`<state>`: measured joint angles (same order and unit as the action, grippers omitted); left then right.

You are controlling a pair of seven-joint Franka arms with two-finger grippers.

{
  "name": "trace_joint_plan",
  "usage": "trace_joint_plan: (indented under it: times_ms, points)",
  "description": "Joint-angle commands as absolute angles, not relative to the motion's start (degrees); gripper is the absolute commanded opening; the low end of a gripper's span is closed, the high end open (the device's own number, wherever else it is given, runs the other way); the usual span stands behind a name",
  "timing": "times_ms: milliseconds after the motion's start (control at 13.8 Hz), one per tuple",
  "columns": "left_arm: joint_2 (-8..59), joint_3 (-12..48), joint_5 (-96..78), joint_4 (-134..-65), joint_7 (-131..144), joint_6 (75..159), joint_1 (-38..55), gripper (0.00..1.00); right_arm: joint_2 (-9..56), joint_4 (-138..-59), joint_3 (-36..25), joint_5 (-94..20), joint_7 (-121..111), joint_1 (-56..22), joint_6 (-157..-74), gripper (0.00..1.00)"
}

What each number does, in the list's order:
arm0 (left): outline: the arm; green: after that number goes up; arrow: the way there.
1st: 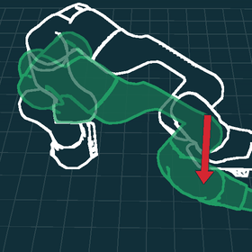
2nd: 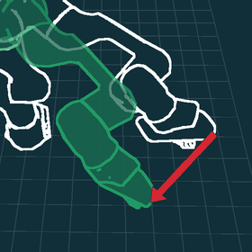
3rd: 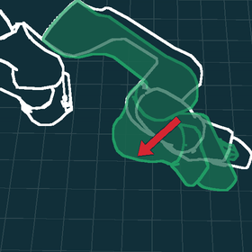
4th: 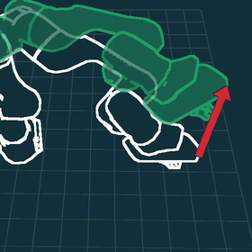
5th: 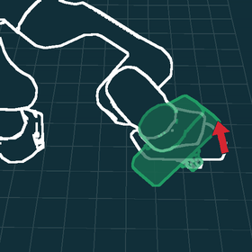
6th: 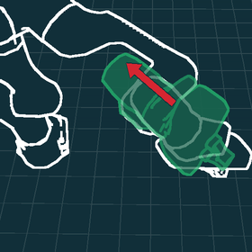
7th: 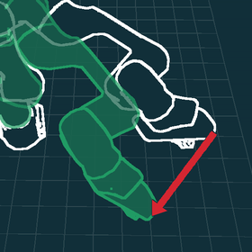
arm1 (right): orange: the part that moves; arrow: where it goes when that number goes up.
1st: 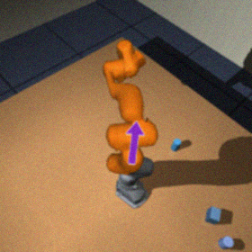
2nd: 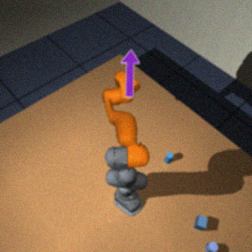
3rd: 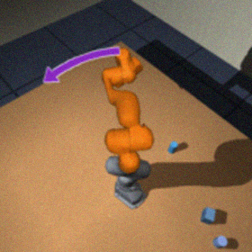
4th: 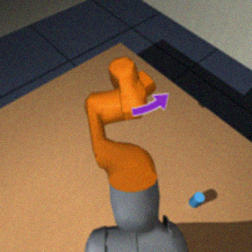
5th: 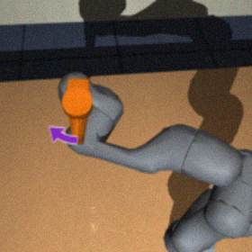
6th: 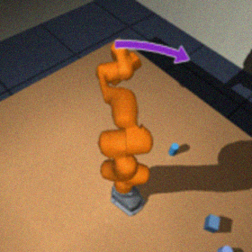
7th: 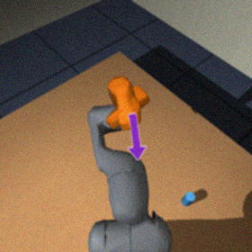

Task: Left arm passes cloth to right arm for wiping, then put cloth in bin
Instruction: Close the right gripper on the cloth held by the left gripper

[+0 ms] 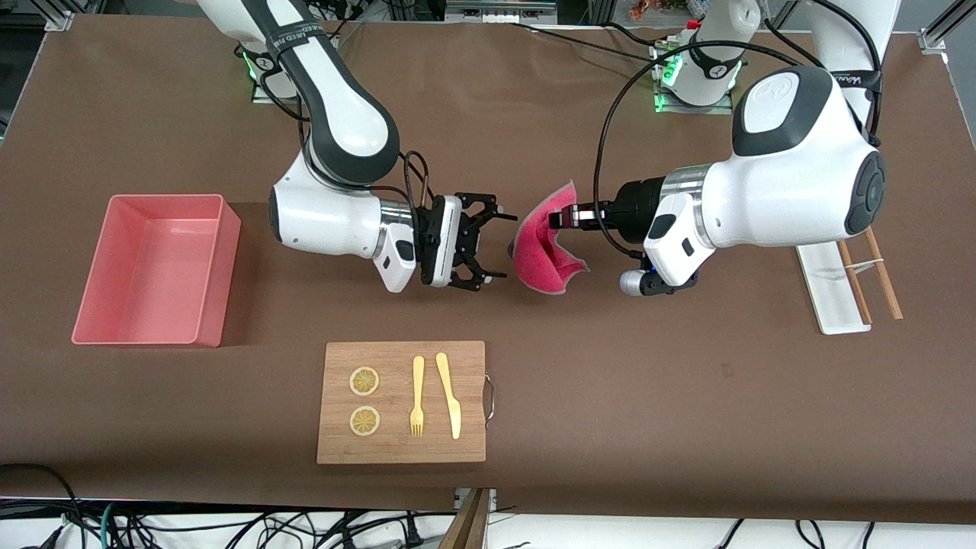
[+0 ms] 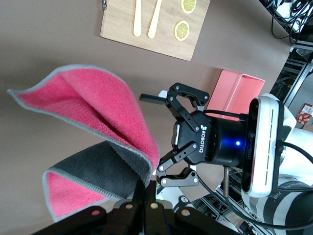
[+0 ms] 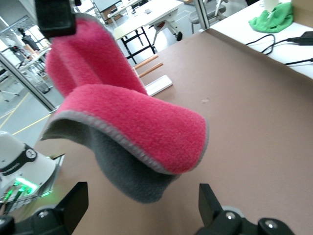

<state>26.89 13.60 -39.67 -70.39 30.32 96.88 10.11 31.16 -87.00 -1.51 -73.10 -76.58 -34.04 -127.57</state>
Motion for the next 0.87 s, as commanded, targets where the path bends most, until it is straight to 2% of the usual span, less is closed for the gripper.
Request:
trace_joint_plan:
  times_ms: [0, 290, 363, 508, 798]
  points:
    - [27.42, 13.54, -40.87, -69.43, 30.76, 97.21, 10.28, 0.0, 32.17, -85.43, -1.67, -73.92, -76.82, -35.68, -130.86, 1.0]
    - [27.42, 13.54, -40.87, -69.43, 30.76, 97.21, 10.28, 0.0, 32.17, -85.34, -1.67, -74.0, -76.46, -36.56, -132.98, 0.97]
    - [27.42, 13.54, -40.87, -69.43, 30.76, 97.21, 10.28, 0.0, 32.17, -85.25, -1.67, -73.92, -76.55, -36.56, -133.41, 0.9]
    - [27.42, 13.54, -40.87, -69.43, 30.76, 97.21, 10.28, 0.0, 32.17, -85.25, -1.58, -74.0, -76.47, -37.35, -135.08, 0.61]
    - [27.42, 13.54, -40.87, -69.43, 30.76, 97.21, 10.28, 0.0, 32.17, -85.34, -1.67, -74.09, -76.73, -37.53, -135.7, 0.21]
